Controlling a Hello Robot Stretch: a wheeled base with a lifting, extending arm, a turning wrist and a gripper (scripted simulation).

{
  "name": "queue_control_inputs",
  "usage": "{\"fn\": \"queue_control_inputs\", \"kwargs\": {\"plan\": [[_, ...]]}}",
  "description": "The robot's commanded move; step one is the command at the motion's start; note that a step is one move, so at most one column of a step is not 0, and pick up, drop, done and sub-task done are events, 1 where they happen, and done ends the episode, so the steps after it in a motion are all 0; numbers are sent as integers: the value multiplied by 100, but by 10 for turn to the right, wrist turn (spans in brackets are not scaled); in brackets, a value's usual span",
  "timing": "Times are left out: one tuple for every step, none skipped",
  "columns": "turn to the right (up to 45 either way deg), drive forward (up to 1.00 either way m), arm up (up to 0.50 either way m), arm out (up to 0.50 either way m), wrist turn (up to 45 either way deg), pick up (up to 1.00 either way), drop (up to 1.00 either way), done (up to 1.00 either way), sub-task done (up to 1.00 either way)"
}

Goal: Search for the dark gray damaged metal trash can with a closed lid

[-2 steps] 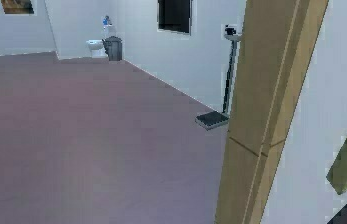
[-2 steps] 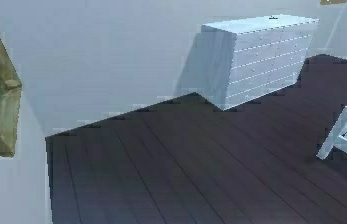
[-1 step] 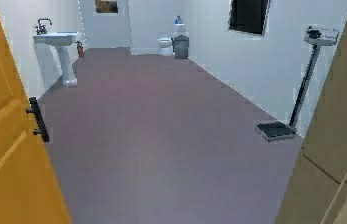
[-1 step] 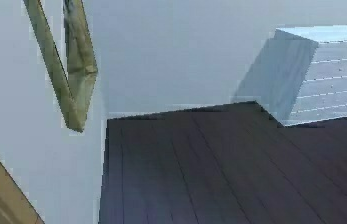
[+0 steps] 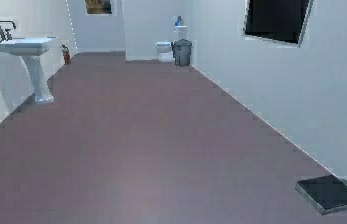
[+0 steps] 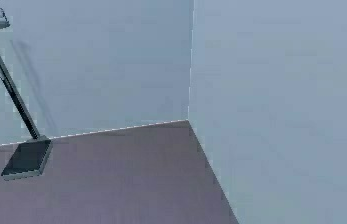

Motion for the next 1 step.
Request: {"fn": "queue_control_inputs", "kwargs": {"plan": [[0, 100, 0, 0, 0, 0, 0, 0, 0]]}}
